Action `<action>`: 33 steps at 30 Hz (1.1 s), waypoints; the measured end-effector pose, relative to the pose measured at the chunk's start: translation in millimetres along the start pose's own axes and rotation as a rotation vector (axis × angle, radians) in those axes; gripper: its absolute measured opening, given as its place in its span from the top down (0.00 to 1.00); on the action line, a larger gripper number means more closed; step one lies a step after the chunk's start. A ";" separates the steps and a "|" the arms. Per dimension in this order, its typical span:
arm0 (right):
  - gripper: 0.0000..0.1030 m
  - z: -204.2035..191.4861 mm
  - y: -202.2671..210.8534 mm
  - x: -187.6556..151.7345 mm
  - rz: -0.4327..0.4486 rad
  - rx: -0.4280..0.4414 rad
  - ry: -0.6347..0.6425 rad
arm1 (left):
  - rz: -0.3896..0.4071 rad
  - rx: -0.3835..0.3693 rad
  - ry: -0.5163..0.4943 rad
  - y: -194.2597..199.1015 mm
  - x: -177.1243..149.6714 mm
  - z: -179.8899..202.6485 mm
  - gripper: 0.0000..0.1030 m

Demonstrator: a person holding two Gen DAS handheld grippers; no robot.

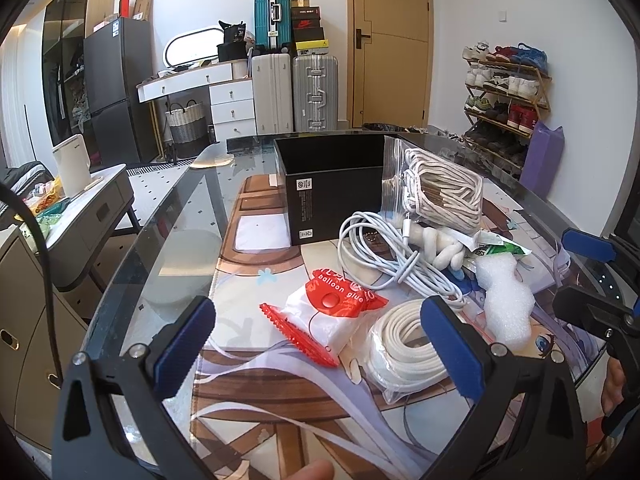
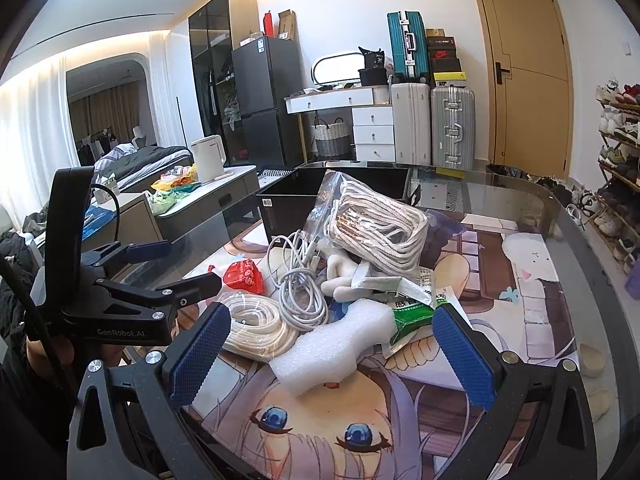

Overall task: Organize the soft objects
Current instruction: 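Move left tool to the red balloon glue bag while right tool approaches the white foam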

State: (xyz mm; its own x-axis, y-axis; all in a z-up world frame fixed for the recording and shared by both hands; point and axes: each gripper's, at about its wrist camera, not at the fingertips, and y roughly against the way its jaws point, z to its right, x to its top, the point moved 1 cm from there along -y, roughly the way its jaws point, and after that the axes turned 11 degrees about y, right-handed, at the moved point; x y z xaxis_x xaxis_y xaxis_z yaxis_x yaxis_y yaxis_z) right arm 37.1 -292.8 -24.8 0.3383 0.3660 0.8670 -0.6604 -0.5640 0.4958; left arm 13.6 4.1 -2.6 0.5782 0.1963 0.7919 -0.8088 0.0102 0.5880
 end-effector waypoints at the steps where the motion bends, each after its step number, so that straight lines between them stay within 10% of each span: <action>1: 0.01 -0.3 0.1 -0.2 -0.001 0.000 0.002 | 0.000 0.000 -0.001 0.0 -0.1 -0.1 0.00; 33: 0.00 -0.9 -2.3 1.4 -0.021 -0.008 -0.001 | 0.002 0.008 0.008 -1.9 2.2 -4.6 0.00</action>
State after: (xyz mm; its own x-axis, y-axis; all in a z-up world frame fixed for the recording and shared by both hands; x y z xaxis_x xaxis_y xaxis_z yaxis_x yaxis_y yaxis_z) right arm 38.5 -290.3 -24.8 0.3530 0.3765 0.8565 -0.6585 -0.5503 0.5133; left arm 16.0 9.1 -2.7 0.5752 0.2045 0.7920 -0.8093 0.0018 0.5873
